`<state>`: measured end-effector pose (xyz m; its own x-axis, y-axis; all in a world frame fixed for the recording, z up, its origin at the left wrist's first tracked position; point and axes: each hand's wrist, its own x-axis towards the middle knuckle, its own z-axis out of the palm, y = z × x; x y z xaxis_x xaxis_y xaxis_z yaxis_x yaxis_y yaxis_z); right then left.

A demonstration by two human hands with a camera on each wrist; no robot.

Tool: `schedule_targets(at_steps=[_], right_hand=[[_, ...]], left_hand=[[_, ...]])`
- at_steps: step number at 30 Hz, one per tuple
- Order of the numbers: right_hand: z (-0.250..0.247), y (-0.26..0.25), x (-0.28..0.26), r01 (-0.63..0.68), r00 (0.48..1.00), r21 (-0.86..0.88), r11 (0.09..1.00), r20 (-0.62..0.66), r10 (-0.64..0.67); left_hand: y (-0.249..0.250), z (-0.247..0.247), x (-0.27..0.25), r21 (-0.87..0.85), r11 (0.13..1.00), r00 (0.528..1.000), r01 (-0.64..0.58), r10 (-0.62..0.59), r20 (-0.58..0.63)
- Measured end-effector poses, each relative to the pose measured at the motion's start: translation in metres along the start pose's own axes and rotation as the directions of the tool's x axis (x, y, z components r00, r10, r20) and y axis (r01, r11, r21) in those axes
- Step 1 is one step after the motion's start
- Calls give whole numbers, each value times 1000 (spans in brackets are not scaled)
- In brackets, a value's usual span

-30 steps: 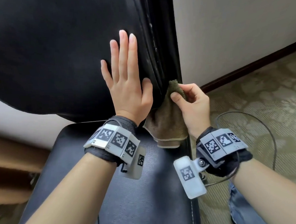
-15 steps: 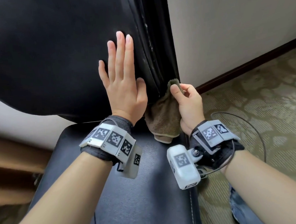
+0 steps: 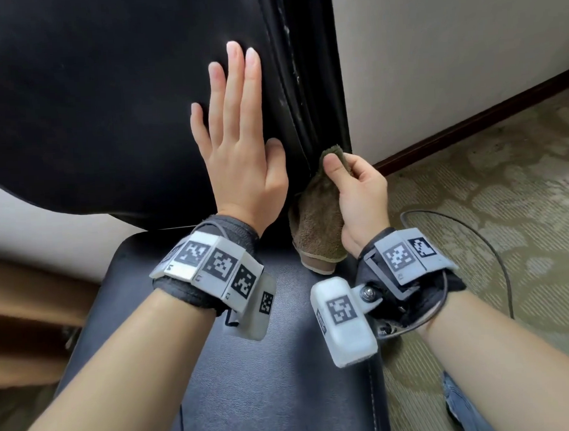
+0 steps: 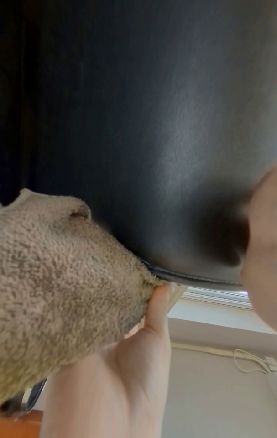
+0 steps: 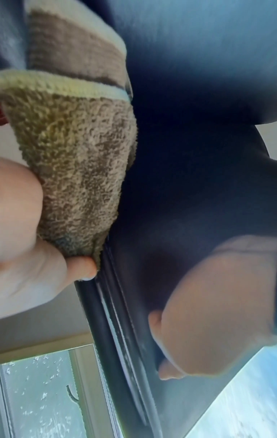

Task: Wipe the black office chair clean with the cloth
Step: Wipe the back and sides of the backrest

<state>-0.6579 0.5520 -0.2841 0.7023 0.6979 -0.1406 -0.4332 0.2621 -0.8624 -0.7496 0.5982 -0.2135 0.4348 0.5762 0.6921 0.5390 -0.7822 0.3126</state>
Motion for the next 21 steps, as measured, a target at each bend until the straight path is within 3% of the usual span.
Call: schedule_targets(at_steps=[5,9,11,15,18,20,21], right_hand=[[3,2,12,24,996,-170,985,-78,-38],[-8,17,17,-124,973,-170,978,-212,86],[-15,17,14,-133,973,-144,981,-206,101],[-23,-8,-2,97,995,-213,972,-14,-103],[-27,-34,-25,324,943,-306,895,176,-282],[-29,-48,-36,392,908,-302,869,279,-313],[-30,-55,-40,409,893,-292,865,325,-312]], left_hand=[[1,0,1,-14,999,999,32,-32,5],[2,-5,0,-6,999,999,37,-37,19],[2,-7,-1,-1,1000,999,21,-21,34],[0,-9,-2,17,1000,998,9,-10,60],[-1,-12,-12,21,993,989,-116,113,98],[-1,-15,-21,-40,978,960,-204,208,186],[2,-18,-25,-101,981,944,-169,190,269]])
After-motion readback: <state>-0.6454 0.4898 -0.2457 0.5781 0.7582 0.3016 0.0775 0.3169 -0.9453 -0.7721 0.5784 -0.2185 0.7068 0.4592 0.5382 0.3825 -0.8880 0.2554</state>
